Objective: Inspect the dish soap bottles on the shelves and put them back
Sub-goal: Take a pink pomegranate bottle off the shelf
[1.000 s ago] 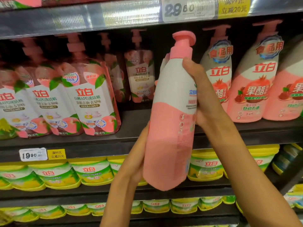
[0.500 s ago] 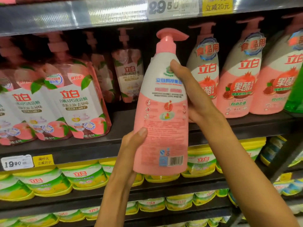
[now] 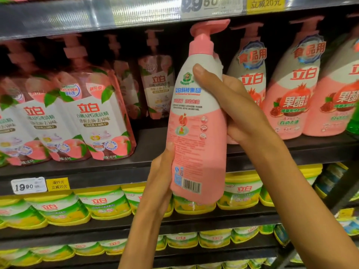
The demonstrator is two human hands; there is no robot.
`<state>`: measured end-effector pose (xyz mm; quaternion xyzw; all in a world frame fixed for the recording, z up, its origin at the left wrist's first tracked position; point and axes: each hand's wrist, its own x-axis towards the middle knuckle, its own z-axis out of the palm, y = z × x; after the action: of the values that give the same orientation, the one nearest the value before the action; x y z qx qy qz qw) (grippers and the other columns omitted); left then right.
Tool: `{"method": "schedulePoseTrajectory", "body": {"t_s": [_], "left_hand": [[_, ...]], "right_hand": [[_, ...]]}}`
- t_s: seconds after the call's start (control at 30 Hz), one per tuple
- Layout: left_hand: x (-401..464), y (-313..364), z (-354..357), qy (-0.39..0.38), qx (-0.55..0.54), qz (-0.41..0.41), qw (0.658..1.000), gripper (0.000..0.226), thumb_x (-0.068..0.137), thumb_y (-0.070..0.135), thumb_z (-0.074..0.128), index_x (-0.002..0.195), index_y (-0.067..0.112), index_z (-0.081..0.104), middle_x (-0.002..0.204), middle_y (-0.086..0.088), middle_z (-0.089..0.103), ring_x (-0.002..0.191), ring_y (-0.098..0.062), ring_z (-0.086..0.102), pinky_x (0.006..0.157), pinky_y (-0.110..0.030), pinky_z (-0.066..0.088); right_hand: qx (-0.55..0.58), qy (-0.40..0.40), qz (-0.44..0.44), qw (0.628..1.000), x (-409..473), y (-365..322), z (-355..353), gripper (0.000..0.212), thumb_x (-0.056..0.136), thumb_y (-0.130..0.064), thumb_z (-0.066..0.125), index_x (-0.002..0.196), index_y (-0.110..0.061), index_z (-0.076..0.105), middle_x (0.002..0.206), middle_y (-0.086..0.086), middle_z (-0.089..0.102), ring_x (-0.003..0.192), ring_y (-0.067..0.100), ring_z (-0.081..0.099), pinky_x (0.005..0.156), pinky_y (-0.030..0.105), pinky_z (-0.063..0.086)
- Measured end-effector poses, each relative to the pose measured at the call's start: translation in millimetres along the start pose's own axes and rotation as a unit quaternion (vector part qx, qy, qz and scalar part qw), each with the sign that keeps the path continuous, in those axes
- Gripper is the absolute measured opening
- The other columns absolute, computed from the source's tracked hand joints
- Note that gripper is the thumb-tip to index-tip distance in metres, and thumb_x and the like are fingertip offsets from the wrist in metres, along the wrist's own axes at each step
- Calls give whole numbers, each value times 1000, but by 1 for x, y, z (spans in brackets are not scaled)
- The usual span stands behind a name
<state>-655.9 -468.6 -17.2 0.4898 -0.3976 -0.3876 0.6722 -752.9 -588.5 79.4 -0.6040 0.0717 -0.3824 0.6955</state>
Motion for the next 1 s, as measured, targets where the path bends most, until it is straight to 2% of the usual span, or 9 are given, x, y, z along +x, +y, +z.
{"method": "schedulePoseTrajectory", "body": {"t_s": [0.13, 0.3, 0.47, 0.53, 0.6, 0.7, 0.83, 0.9, 1.0], "left_hand": [[0, -3, 6, -23, -96, -50, 994, 50, 61, 74, 59, 95, 41, 75, 104, 9, 74, 96, -3, 69, 69, -17, 54], [-3, -8, 14, -15, -77, -92, 993, 53, 64, 72, 54, 103, 41, 73, 109, 7, 73, 98, -4, 68, 70, -18, 55], [-8, 2, -4, -27, 19, -60, 998, 61, 63, 86, 49, 110, 51, 65, 121, 13, 67, 111, -4, 62, 91, -26, 52], [-13, 3, -6, -38, 40, -36, 998, 86, 57, 91, 50, 129, 44, 53, 134, 13, 57, 123, -8, 55, 106, -39, 41], [-14, 1, 1, -47, 65, -3, 997, 93, 54, 86, 60, 132, 36, 49, 127, 10, 63, 117, -9, 60, 98, -34, 50], [-11, -4, 13, 20, 73, 26, 997, 72, 55, 61, 71, 118, 31, 56, 108, 4, 72, 98, -14, 70, 72, -24, 57], [-13, -6, 12, 32, -5, -9, 999, 60, 64, 61, 63, 113, 27, 65, 104, -3, 74, 96, -20, 71, 73, -30, 58], [-15, -2, 10, 13, -72, -38, 997, 52, 66, 64, 60, 105, 32, 72, 105, -4, 74, 97, -20, 71, 72, -31, 59], [-17, 1, 12, 8, -132, -54, 990, 40, 71, 63, 61, 100, 37, 74, 107, -4, 74, 97, -18, 71, 70, -28, 57]], "right_hand": [[141, -75, 44, 986, 4, 4, -10, 25, 65, -42, 74, 83, -26, 81, 95, 2, 76, 97, 19, 71, 90, 40, 56], [199, -15, 79, 977, 8, 20, -9, 107, 44, -38, 92, 137, -6, 50, 116, 18, 62, 103, 32, 60, 90, 48, 50], [89, 29, 11, 996, -3, 17, -8, 16, 80, -32, 67, 87, -21, 77, 87, 5, 75, 81, 18, 73, 71, 33, 59], [6, 65, -17, 998, -4, 14, -2, 16, 81, -29, 73, 93, -18, 72, 87, 4, 76, 81, 18, 74, 69, 31, 59], [-51, 100, -35, 993, -3, 14, 3, 22, 81, -29, 77, 97, -16, 69, 87, 4, 77, 81, 17, 74, 68, 29, 59], [-99, 92, -31, 990, 0, 14, 8, 18, 83, -32, 76, 95, -20, 69, 85, -1, 77, 79, 13, 74, 68, 26, 59], [-168, 33, 33, 985, 5, 13, -3, 37, 80, -42, 74, 109, -20, 64, 91, -3, 77, 81, 12, 74, 69, 27, 58], [-147, -1, 66, 987, 5, 16, -11, 51, 72, -45, 76, 114, -19, 64, 98, 0, 76, 88, 15, 74, 77, 33, 59], [-4, -53, 136, 989, 3, 25, -17, 22, 81, -36, 73, 94, -19, 78, 95, 5, 77, 86, 18, 74, 77, 33, 59]]}}
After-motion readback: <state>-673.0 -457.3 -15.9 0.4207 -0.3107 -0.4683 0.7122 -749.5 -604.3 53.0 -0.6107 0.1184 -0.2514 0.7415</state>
